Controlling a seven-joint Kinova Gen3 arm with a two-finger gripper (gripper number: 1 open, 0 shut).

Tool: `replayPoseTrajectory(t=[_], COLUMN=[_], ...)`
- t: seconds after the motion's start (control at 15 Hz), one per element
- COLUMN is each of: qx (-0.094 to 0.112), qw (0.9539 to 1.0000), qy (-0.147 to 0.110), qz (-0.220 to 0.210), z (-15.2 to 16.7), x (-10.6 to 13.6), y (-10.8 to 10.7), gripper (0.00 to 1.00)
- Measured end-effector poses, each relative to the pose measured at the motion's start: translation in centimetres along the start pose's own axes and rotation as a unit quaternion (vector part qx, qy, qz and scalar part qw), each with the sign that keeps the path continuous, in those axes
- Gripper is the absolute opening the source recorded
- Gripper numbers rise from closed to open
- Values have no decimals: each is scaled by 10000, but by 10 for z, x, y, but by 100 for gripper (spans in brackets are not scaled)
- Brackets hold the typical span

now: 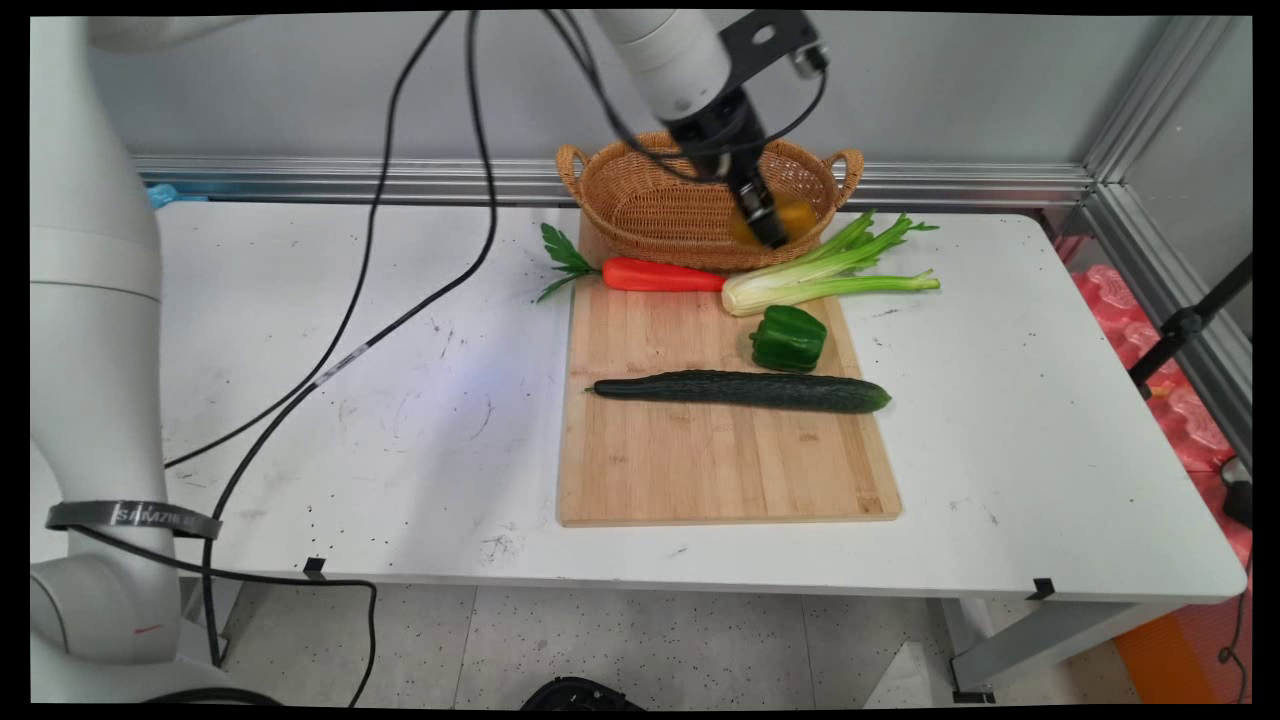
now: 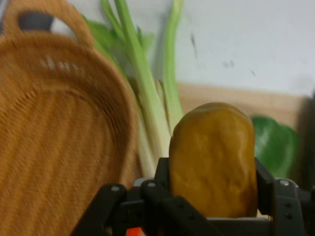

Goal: Place the picked object on the cutting board

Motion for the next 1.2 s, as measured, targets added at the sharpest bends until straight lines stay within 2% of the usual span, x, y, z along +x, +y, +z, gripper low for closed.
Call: replayPoseTrajectory(t=[0.33, 0.6, 1.2], qx=[-103, -140, -44], qw=[9994, 9988, 9984], qy=[-319, -472, -561], qz=[40, 50, 82], z=[-16, -20, -9], x=[-44, -71, -110], y=[30, 43, 47], gripper=[0, 0, 0])
